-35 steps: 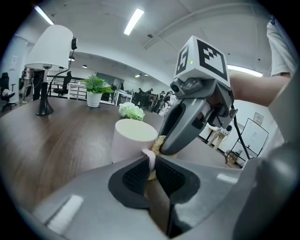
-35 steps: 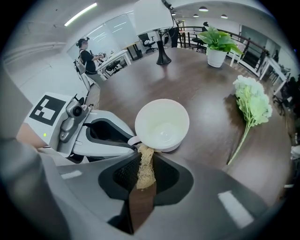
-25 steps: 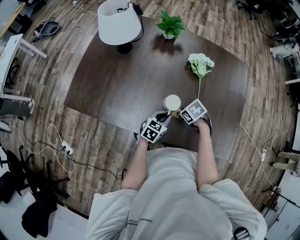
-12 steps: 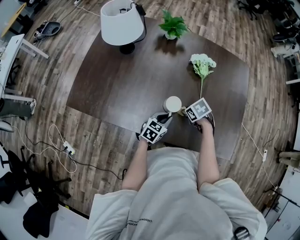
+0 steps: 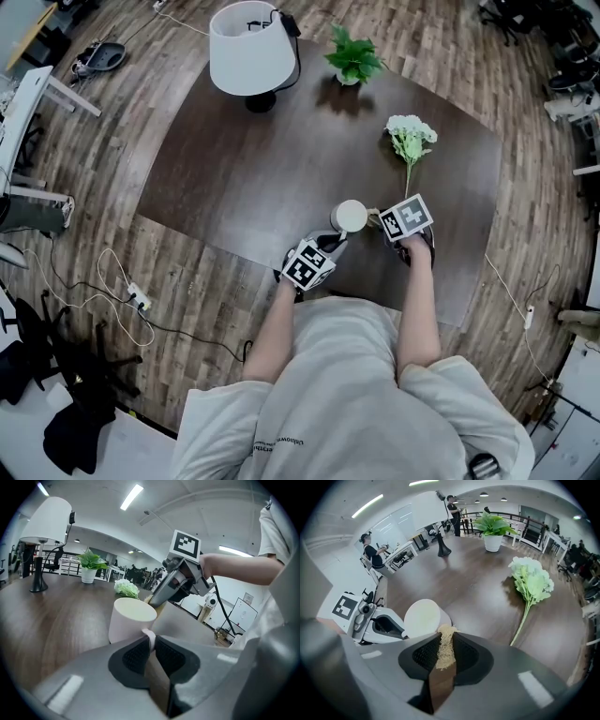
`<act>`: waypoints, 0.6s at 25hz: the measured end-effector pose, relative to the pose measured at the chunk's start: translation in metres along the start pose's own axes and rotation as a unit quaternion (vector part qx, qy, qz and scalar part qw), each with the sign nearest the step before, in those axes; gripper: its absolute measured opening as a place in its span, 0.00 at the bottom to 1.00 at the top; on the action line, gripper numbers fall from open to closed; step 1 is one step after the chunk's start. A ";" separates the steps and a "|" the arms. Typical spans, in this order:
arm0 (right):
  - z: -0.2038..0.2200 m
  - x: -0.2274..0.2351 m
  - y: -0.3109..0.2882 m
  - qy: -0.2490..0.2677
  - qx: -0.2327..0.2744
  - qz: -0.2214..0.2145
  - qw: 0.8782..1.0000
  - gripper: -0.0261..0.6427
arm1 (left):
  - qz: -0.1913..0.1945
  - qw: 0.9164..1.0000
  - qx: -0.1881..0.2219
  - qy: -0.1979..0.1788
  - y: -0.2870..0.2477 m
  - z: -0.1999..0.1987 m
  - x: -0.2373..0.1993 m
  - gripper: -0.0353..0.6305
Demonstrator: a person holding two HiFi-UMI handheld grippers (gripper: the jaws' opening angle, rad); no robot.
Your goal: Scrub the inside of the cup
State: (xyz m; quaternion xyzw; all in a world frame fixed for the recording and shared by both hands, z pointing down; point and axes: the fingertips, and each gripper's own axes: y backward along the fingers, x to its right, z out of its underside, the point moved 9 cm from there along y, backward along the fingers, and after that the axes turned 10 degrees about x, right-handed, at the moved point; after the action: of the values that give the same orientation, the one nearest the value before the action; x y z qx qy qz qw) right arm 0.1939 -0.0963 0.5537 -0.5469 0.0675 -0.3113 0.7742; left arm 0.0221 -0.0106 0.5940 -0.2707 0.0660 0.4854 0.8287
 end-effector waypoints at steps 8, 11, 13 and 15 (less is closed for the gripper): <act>-0.022 -0.003 -0.005 0.002 0.000 -0.012 1.000 0.18 | 0.022 1.000 -0.010 -0.007 0.004 -0.002 -0.003 0.12; -0.029 -0.004 -0.007 -0.004 -0.002 -0.018 1.000 0.18 | 0.034 0.999 -0.012 -0.011 0.005 -0.002 -0.007 0.12; -0.035 -0.005 -0.007 -0.013 0.003 -0.020 1.000 0.18 | 0.043 0.999 -0.017 -0.013 0.007 -0.003 -0.008 0.12; -0.041 -0.007 -0.009 -0.015 0.004 -0.020 1.000 0.18 | 0.052 0.998 -0.019 -0.018 0.007 -0.001 -0.010 0.12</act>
State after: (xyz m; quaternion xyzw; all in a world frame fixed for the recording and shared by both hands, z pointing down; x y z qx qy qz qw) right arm 0.1666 -0.1276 0.5444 -0.5494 0.0434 -0.3184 0.7713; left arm 0.0108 -0.0164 0.5944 -0.2737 0.0564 0.5341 0.7979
